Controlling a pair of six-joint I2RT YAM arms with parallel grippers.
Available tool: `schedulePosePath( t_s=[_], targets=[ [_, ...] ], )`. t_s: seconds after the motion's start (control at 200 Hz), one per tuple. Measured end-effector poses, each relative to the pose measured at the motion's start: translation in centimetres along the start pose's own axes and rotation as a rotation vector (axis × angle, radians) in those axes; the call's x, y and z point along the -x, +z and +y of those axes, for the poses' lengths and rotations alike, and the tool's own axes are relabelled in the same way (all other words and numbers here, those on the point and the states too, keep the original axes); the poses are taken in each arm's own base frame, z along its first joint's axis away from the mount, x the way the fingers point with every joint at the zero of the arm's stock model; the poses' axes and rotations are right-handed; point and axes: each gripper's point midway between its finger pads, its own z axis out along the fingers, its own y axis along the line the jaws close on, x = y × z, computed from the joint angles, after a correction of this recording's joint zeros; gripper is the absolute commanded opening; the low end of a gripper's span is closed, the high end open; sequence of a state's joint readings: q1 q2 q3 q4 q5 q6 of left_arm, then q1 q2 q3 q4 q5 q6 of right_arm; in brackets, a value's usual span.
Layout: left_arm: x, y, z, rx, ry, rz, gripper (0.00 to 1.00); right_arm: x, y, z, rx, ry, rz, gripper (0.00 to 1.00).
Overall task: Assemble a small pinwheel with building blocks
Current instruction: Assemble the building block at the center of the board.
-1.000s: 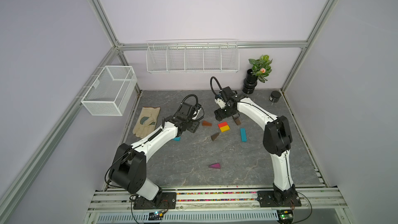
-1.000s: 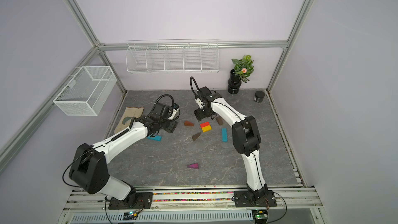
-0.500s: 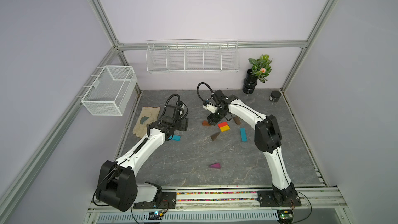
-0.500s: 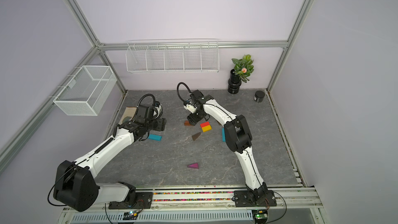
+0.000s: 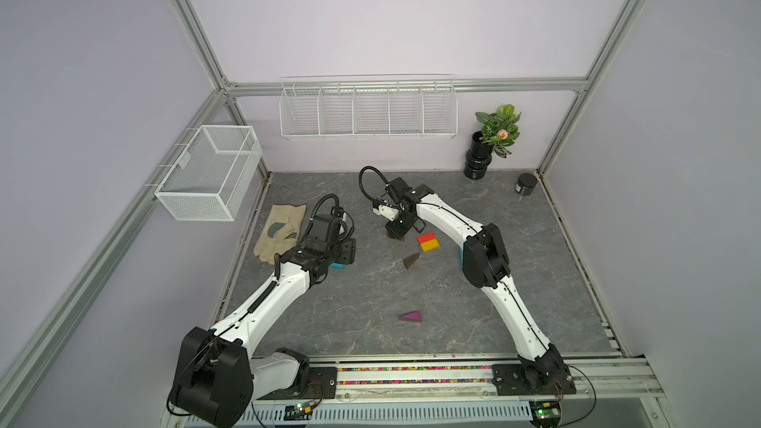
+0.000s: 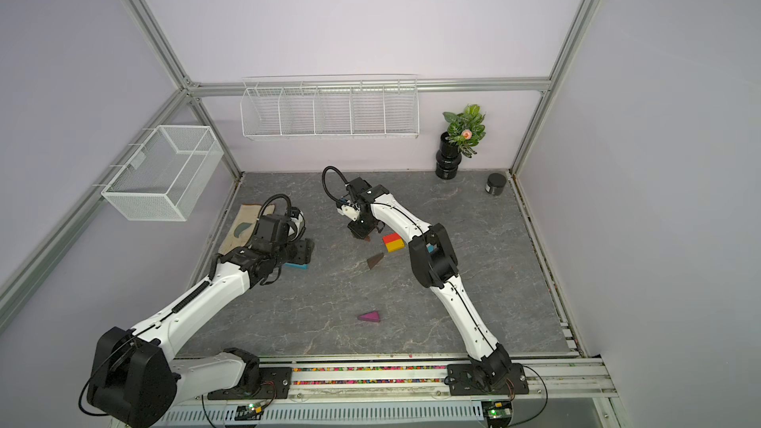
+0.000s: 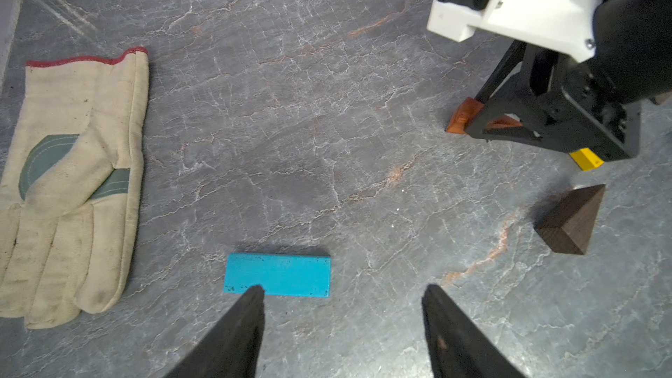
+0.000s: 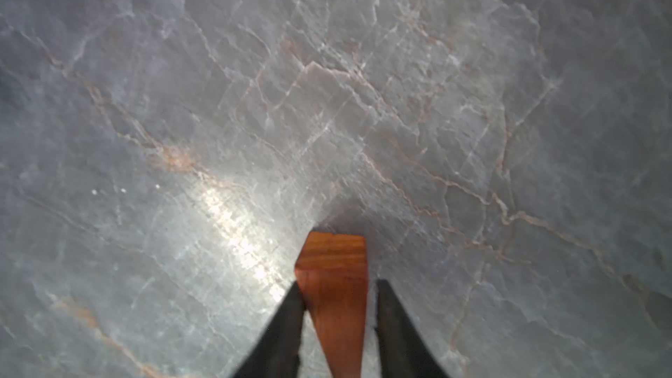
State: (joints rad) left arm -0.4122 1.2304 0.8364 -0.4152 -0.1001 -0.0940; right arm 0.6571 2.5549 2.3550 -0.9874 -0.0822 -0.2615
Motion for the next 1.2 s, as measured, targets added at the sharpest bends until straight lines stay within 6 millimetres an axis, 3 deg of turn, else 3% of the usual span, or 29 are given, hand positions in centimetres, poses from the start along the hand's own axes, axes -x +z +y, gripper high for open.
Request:
schedulePosePath(
  t_s=[0.395, 0.82, 1.204],
  targets=[
    [-0.7, 0.4, -0.1, -0.008, -0.004, 0.007, 0.71, -0.8, 0.3, -0.5, -0.022, -0.024, 0.022, 0.26],
    [-0.5, 0.4, -0.4, -0.022, -0.011, 0.002, 0.71, -2.5, 0.4, -3.1, -0.042, 0.022, 0.050, 0.25],
    [-0.4, 0.4, -0.5, -0.032, -0.022, -0.002, 0.71, -3.5, 0.1, -3.0, -0.039, 0.027, 0.062, 0.21]
  ],
)
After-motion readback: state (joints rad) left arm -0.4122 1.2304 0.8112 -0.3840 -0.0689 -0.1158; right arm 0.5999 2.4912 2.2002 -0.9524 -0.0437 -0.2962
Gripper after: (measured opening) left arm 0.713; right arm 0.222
